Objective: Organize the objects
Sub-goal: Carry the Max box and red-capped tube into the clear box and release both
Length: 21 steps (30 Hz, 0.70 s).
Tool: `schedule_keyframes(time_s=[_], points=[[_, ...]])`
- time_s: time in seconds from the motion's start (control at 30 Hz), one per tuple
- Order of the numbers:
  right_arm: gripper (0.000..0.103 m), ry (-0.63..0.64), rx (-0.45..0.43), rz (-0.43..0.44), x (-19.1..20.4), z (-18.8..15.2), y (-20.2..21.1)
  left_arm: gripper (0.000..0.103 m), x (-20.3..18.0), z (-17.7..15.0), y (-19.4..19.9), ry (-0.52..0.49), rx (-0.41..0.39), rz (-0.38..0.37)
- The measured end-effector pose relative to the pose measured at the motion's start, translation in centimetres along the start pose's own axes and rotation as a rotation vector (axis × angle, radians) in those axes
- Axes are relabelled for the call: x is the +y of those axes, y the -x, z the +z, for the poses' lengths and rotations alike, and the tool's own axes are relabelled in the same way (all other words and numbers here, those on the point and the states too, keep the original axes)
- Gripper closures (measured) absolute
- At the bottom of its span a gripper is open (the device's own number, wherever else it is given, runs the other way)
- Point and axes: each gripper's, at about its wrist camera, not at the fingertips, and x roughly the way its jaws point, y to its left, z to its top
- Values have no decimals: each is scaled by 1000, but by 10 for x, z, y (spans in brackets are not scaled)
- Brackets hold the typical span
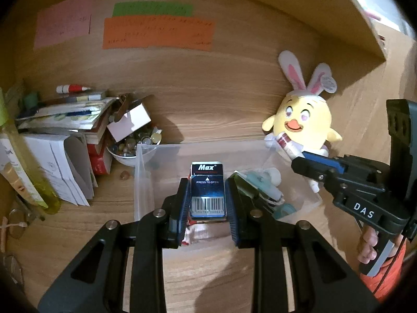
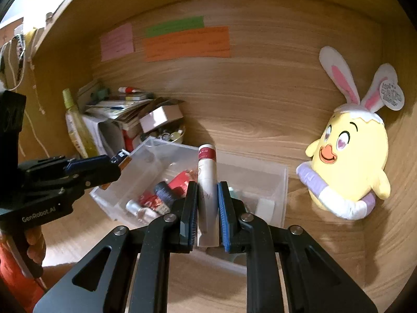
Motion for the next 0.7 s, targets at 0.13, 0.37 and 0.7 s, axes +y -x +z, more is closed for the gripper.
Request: schedule_keyframes(time_s=[0.13,0.37,0.7], points=[[89,-16,17,-8,-8,3,-11,76,7,2,-18,9,40,10],[89,-33,66,-22,-16,-2,-37,76,12,-8,-46,12,101,13],[89,-33,158,-28,-18,-16,-75,76,19,-12,-64,24,130,24]])
